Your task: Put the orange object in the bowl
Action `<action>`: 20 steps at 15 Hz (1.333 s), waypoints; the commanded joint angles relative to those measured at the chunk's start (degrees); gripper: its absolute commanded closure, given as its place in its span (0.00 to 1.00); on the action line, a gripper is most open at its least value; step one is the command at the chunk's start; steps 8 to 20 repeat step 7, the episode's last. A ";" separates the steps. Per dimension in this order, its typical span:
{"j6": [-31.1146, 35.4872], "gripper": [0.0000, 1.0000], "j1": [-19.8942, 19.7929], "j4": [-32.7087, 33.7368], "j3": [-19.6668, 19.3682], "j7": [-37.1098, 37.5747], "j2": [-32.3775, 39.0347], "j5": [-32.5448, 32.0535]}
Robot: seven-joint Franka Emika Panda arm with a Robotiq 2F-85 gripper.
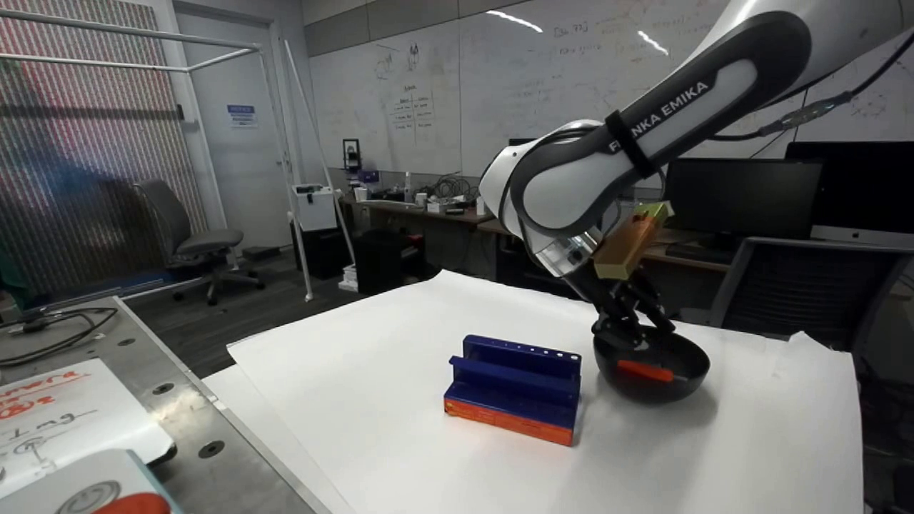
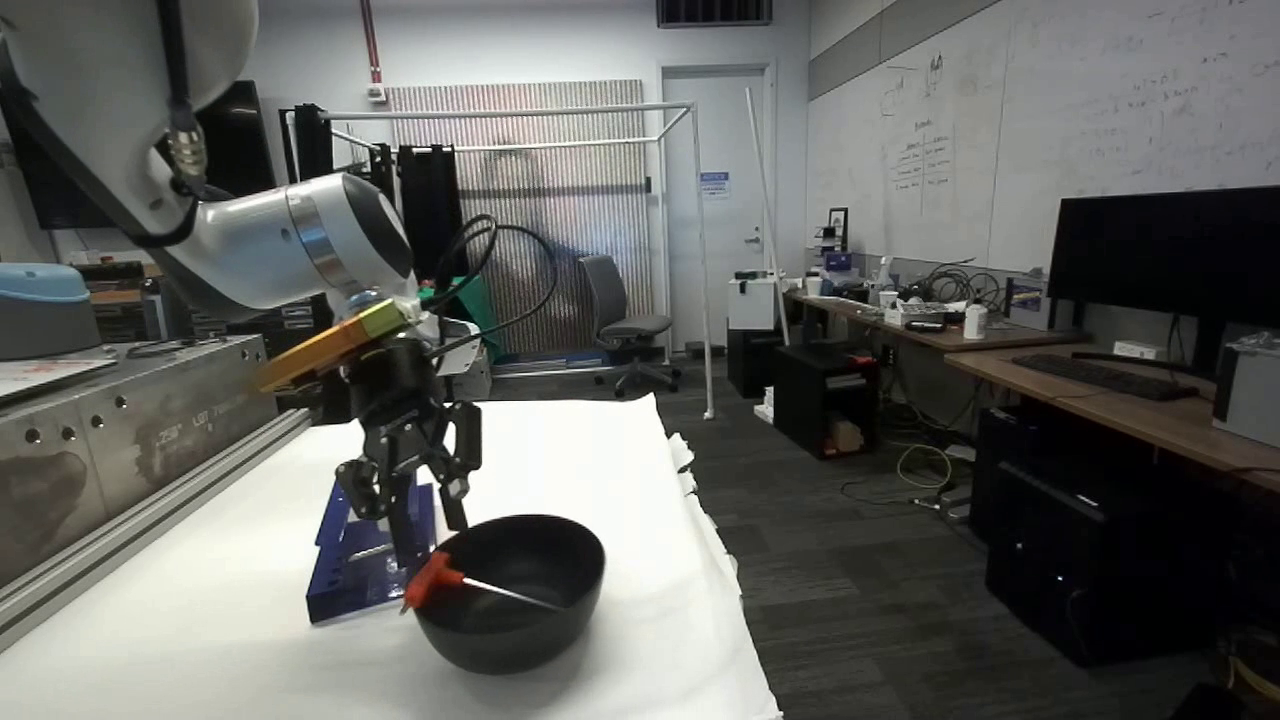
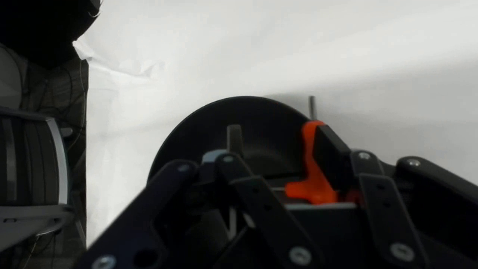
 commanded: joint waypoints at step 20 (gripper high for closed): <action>-2.18 0.00 -3.57 2.01 0.28 -7.65 -9.72 21.99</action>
